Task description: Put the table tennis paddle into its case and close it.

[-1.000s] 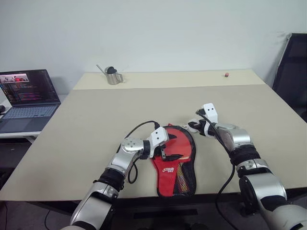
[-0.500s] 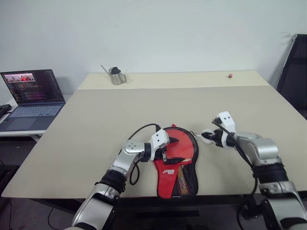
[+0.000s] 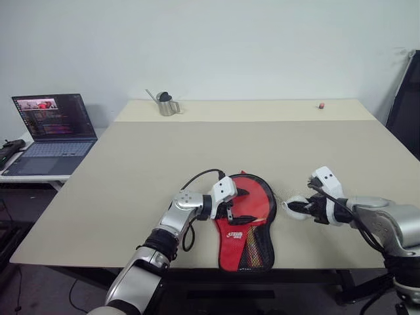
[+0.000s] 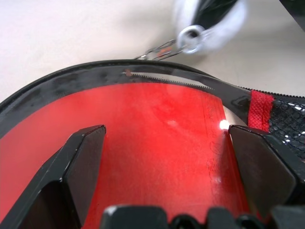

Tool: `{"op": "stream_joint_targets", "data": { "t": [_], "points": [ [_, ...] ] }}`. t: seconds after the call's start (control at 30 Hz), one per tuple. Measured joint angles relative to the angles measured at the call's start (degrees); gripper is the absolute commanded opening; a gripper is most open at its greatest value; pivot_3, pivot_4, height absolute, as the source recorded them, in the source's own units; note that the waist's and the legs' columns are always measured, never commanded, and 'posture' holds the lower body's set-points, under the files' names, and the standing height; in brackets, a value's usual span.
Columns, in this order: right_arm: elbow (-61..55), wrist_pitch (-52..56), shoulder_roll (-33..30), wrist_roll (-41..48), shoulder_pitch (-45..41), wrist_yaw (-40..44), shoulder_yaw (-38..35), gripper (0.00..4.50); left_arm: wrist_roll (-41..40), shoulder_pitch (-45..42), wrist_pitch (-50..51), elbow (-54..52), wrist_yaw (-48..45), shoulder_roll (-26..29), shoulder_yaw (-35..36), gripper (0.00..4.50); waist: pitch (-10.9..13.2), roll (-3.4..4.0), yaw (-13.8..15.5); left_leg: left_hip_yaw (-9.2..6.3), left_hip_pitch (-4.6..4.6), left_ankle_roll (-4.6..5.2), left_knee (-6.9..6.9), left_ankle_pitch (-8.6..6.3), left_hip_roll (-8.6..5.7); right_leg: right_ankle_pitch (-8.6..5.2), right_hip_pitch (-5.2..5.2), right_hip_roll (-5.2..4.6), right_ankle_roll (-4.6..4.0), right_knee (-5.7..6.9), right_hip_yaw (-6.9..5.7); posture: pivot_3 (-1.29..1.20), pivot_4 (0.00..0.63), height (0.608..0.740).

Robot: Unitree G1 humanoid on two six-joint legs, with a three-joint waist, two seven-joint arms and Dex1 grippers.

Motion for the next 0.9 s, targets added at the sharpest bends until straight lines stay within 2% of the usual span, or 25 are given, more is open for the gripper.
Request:
{"op": "stream_joint_targets", "data": {
  "t": [0.13, 0.4, 0.9],
  "points": [
    [-4.2, 3.1, -3.3, 3.6, 2.5, 1.6, -1.2, 0.54, 0.9, -1.4, -0.7, 2.5, 0.2, -0.9, -0.4, 4.5, 0.0, 0.01, 0.3, -0.11, 0.32, 0.11, -0.02, -0.07, 0.02, 0.05, 0.7, 0.0, 0.11, -0.53, -0.35, 0.0, 0.15, 0.74],
    [-10.9, 6.2, -8.1, 10.6, 9.3, 4.1, -5.8, 0.54, 2.9, -5.5, -2.2, 7.7, 0.2, -3.1, -1.9, 4.5, 0.0, -0.05, 1.2, -0.12, 0.27, 0.15, 0.0, -0.09, -0.01, 0.07, 0.78, -0.1, 0.22, -0.63, -0.41, 0.0, 0.15, 0.74],
    [-29.5, 9.2, -7.9, 25.0, 32.1, 3.9, -13.8, 0.52, 4.3, -7.5, -4.5, 11.6, 0.5, -5.4, -2.4, 4.5, -0.1, -0.25, 2.2, -0.19, 0.28, 0.44, 0.03, -0.24, -0.11, -0.24, 0.99, -0.59, 0.8, -0.72, -0.59, 0.0, 0.15, 0.74]
  ]
}}
